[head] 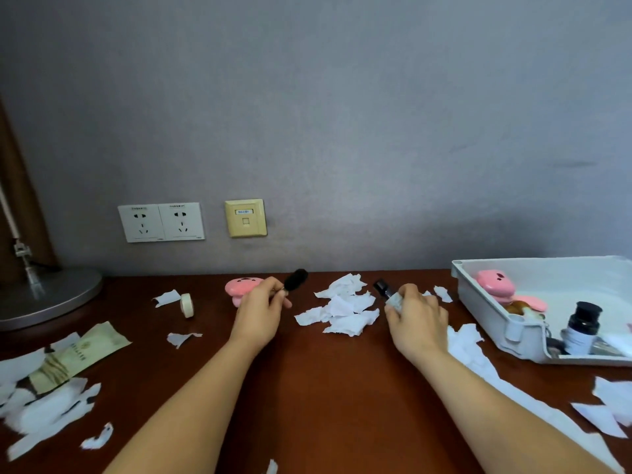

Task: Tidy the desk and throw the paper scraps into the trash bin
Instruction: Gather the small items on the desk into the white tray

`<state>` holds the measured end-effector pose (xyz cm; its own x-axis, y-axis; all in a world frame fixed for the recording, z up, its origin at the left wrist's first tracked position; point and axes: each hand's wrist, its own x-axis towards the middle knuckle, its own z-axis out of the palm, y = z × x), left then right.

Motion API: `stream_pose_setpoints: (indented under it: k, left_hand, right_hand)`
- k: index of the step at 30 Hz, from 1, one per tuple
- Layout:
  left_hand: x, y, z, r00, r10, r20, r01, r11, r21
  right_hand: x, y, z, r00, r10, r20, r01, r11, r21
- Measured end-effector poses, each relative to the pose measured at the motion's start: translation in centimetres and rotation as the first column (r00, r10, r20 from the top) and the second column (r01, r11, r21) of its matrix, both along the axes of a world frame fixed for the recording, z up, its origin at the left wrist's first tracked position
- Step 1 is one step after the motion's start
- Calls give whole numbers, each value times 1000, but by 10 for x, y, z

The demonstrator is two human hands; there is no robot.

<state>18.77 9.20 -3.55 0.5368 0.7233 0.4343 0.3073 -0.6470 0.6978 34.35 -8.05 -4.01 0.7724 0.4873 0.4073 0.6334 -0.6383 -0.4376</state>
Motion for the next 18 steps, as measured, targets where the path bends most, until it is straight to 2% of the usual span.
stream_pose_setpoints:
  k: [3, 7, 12, 18]
  left_hand:
    - [2, -15, 25, 993, -48, 112, 61, 990, -123]
    - [5, -48, 62, 963, -127, 236, 179, 960, -213]
    - [9, -102, 102, 905, -249, 345, 362, 876, -318]
    - [28, -154, 127, 886, -379, 268, 455, 825, -336]
  right_hand:
    - [-4, -5, 20, 999, 41, 5, -41, 998, 53]
    - [-7, -18, 60, 991, 130, 45, -134, 984, 119]
    - [-1, -55, 105, 973, 227, 35, -229, 960, 159]
    - [21, -108, 142, 964, 257, 69, -263, 958, 113]
